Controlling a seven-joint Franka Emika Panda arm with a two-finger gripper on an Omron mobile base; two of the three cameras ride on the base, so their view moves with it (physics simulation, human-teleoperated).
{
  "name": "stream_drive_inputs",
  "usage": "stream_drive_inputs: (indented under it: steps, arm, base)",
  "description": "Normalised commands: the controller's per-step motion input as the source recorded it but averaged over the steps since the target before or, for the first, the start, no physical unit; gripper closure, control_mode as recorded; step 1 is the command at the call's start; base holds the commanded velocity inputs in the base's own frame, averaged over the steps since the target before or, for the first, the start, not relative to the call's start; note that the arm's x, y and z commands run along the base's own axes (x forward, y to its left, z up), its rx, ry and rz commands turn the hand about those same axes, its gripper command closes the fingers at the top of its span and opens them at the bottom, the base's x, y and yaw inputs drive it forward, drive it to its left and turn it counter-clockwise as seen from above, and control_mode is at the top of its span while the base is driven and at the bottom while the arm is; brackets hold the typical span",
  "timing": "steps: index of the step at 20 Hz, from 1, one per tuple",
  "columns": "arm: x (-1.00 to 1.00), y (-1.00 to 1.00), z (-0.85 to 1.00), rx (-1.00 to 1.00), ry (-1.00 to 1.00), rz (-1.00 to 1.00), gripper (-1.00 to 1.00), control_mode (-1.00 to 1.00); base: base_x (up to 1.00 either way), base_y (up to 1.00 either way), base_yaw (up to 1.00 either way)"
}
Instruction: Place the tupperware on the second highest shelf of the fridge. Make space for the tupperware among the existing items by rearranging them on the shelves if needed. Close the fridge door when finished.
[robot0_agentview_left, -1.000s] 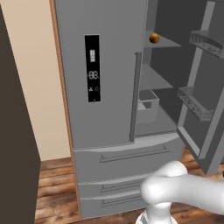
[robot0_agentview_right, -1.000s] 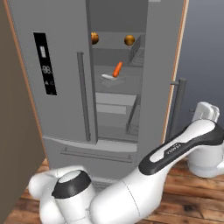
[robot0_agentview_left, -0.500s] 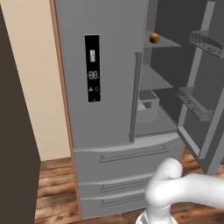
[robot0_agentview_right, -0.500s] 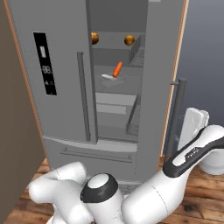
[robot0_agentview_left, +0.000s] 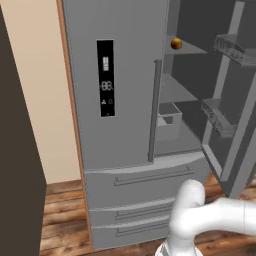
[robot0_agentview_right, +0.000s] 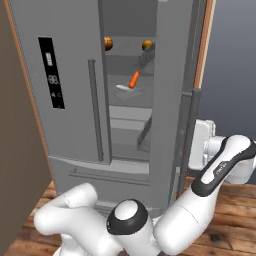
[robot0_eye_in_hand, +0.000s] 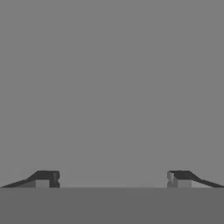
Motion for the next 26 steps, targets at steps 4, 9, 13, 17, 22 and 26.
stream_drive_inputs:
  steps: [4,9,13,17,22,26]
  arm:
    - [0.17,0.88,0.00,0.00,-0.13,0.28,-1.00,-1.00]
    - [0.22,0.93,0.09,0.00,-0.16,0.18,-1.00,-1.00]
    - [0.36,0.96,0.33,-0.01,-0.25,0.02,-1.00,-1.00]
    - [0.36,1.00,0.29,-0.11,-0.24,-0.11,-1.00,-1.00]
    - [0.45,0.91,0.14,-0.18,-0.16,-0.43,-1.00,-1.00]
    - [0.50,0.43,0.15,-0.18,-0.13,-0.66,-1.00,-1.00]
  base:
    - [0.00,0.00,0.00]
    - [0.00,0.00,0.00]
    - [0.00,0.00,0.00]
    - [0.00,0.00,0.00]
    - [0.00,0.00,0.00]
    - [0.00,0.00,0.00]
